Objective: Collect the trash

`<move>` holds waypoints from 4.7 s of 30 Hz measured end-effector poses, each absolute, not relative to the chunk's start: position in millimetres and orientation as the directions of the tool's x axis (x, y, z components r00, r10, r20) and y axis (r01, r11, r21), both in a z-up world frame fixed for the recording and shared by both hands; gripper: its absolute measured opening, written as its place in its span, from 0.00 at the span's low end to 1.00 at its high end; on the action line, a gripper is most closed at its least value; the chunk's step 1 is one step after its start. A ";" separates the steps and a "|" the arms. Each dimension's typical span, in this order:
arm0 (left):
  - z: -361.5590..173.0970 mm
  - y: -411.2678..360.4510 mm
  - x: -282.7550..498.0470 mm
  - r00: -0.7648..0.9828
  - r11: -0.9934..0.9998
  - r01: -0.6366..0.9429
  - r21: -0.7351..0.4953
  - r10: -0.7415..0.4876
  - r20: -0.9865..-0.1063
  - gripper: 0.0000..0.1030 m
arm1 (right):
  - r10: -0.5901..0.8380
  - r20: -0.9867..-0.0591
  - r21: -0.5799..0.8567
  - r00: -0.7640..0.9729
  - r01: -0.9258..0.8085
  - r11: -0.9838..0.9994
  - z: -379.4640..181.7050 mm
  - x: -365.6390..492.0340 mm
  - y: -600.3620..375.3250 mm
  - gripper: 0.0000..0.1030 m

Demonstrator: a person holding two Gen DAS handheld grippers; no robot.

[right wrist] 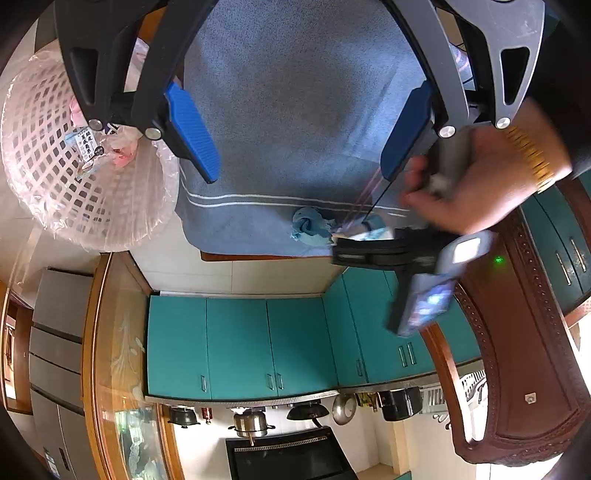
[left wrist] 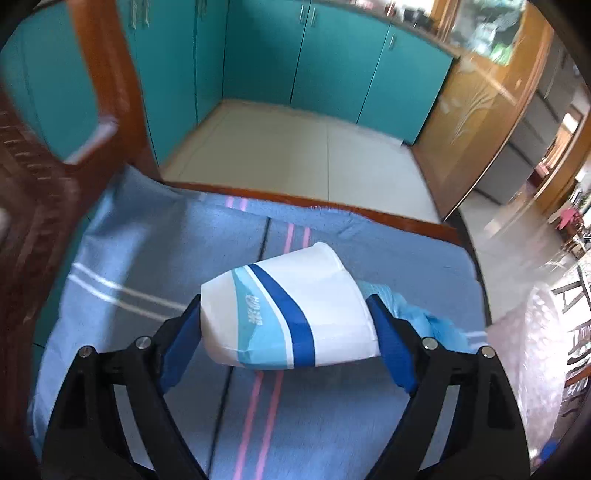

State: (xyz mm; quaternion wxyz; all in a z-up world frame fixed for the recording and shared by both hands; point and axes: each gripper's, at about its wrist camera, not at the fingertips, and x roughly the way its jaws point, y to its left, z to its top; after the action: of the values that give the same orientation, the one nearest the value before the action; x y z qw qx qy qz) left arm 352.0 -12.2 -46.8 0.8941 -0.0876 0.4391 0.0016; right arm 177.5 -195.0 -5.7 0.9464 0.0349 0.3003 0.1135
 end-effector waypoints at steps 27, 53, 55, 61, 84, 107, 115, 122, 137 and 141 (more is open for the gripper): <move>33.9 38.6 105.0 0.916 0.984 -0.019 -0.177 -0.054 -0.399 0.83 | 0.221 -0.616 0.121 0.756 -0.186 0.975 -22.5 266.3 -149.8 0.08; 6.9 -5.9 105.8 0.874 0.996 0.033 -0.083 -0.069 -0.482 0.83 | 0.294 -0.556 0.146 0.778 -0.258 0.955 -0.6 110.7 -191.5 0.09; 6.6 -7.5 105.9 0.873 0.996 0.035 -0.079 -0.069 -0.483 0.83 | 0.296 -0.555 0.146 0.777 -0.259 0.955 0.0 110.1 -191.8 0.09; 6.8 -7.8 106.8 0.871 0.996 0.038 -0.075 -0.070 -0.485 0.83 | 0.272 -0.510 0.160 0.816 -0.221 0.962 12.8 109.3 -209.7 0.09; 35.8 -170.2 136.6 0.823 0.931 0.363 -0.024 -0.333 -0.461 0.84 | -0.104 -0.304 0.410 0.947 0.229 0.883 41.4 94.2 -389.8 0.96; 47.0 -57.7 111.9 0.887 0.992 0.127 -0.027 -0.126 -0.443 0.97 | -0.093 -0.376 0.296 0.922 0.215 0.931 29.0 110.1 -353.2 0.96; 9.9 2.4 109.3 0.859 0.999 -0.002 -0.041 -0.019 -0.511 0.97 | -0.003 -0.460 0.150 0.888 0.081 0.985 12.2 114.8 -251.7 0.96; -13.0 11.5 117.8 0.822 0.998 -0.046 -0.038 0.016 -0.570 0.97 | 0.017 -0.498 0.073 0.867 0.022 0.997 -3.9 116.2 -202.4 0.96; -8.7 6.5 109.0 0.840 0.999 -0.024 -0.037 0.000 -0.543 0.97 | 0.012 -0.529 0.077 0.848 0.033 0.996 -15.5 122.0 -193.6 0.96; -7.9 3.5 106.7 0.842 0.999 -0.015 -0.031 -0.004 -0.539 0.97 | 0.014 -0.529 0.074 0.848 0.030 0.997 -16.3 121.7 -193.8 0.96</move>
State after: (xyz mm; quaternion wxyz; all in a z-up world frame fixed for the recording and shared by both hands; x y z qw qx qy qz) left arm 106.7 3.5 -7.9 0.9596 -0.0171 0.2810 0.0029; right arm 121.7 -193.8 -16.3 0.9605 0.0398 0.2754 -0.0041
